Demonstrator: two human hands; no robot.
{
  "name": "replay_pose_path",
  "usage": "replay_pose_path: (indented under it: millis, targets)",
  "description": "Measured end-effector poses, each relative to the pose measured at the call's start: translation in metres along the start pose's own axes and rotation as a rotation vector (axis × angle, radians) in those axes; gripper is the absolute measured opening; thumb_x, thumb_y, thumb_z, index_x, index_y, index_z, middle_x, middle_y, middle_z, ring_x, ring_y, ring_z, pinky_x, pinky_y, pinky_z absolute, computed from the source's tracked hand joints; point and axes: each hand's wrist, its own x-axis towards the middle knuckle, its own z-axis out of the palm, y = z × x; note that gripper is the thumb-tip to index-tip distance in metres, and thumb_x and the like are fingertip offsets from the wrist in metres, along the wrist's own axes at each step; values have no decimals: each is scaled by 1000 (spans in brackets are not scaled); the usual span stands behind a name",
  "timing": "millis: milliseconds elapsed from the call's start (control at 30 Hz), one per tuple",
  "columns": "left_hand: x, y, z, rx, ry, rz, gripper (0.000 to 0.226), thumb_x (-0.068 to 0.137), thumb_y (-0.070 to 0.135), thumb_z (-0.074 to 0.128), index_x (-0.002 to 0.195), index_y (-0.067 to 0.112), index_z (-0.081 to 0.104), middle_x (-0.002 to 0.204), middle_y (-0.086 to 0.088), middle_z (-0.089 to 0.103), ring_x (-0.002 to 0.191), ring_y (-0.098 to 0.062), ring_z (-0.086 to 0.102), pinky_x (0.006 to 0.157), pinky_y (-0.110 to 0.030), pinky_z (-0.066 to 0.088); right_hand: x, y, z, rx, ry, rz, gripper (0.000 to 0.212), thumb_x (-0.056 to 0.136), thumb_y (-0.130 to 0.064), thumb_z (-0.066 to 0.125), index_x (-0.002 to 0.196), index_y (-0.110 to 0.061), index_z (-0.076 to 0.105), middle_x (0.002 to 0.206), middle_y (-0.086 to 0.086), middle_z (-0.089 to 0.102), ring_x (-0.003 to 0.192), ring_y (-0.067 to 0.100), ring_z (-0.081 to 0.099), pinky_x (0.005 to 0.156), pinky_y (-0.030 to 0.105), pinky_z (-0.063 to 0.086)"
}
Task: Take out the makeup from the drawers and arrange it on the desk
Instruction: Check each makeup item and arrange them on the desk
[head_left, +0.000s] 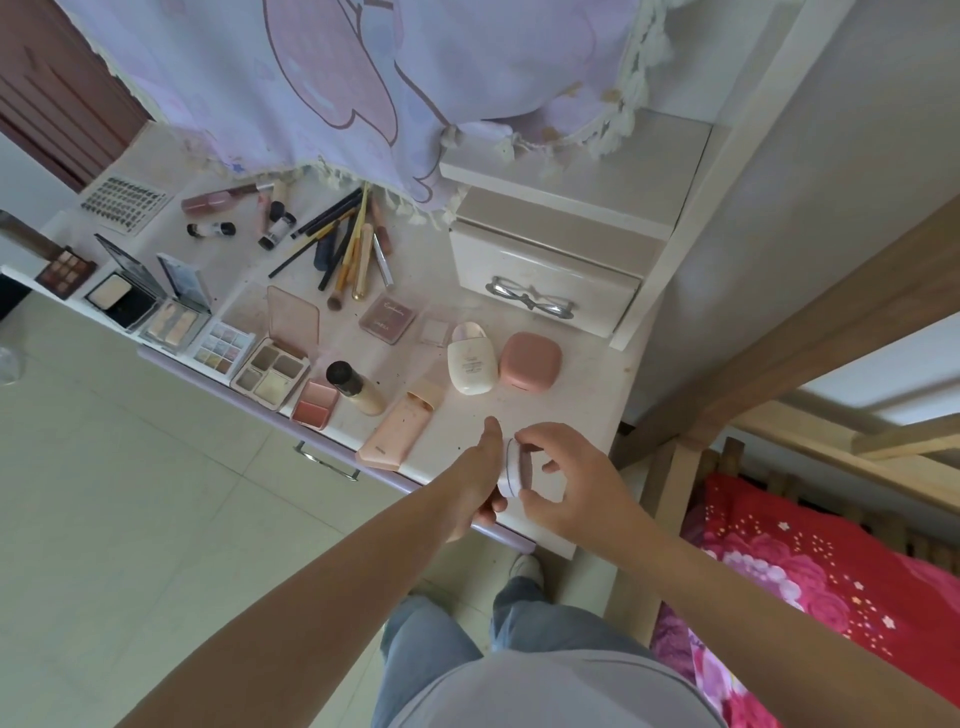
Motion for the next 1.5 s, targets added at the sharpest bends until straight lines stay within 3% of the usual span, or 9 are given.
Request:
replay_pose_path:
  millis: [200,367,567,767,1000,1133,1233,1367,1500]
  targets:
    - [-1,-7,-2,-164,-58,37,59,96,48,9,74,10,47,56,-4,39,48,-13,31,47,-22,24,-2,-3,-2,278,-1,133,36,78,-10,66,110,-16,52,104,-23,47,100,-1,51,81,2,42]
    - [-6,-11,-1,-108,35,115,55,97,45,13,77,14,52,57,-3,37,53,-13,31,50,-21,28,6,-3,-5,154,-81,280,16,82,-31,61,94,-21,57,87,-20,56,82,-3,54,65,2,40]
    - [-6,-17,-3,-50,80,159,58,97,44,11,73,10,50,57,-5,38,53,-14,35,54,-22,33,11,-11,-13,134,-183,173,25,74,-20,70,93,-23,54,88,-22,56,84,-9,55,66,2,42]
    - [-3,-25,-14,-326,-34,76,49,98,44,15,82,11,48,59,-5,40,48,-13,34,45,-20,31,14,-5,-19,154,-173,103,44,73,-11,71,107,-28,49,102,-24,51,93,-7,54,74,5,44]
    - [9,-46,-35,-784,-4,-9,45,98,41,20,86,8,49,68,-9,48,57,-18,45,41,-18,43,26,28,2,327,-136,261,45,72,2,70,102,-23,47,110,-1,51,98,9,55,75,4,47]
    - [22,-55,-42,-900,119,-79,42,98,38,25,93,2,48,75,-16,53,57,-24,56,39,-20,48,43,45,28,187,-167,260,42,69,2,73,102,-9,49,111,6,52,99,13,54,75,3,45]
    - [29,-48,-42,-863,141,-113,40,98,39,27,90,4,46,74,-17,55,41,-22,61,36,-21,49,55,52,39,26,-159,189,41,70,2,71,106,1,50,110,9,52,100,17,53,85,16,45]
    - [39,-38,-47,-769,224,-148,43,97,45,26,97,5,41,72,-16,55,36,-20,60,34,-22,49,70,58,45,-173,-128,120,42,71,-1,70,109,3,53,113,13,57,105,25,54,72,10,28]
    - [44,-35,-50,-744,311,-167,44,94,50,26,105,9,37,78,-15,56,36,-22,60,36,-23,51,75,62,49,-330,-155,84,42,74,-9,69,113,-2,55,113,12,60,105,27,54,74,17,30]
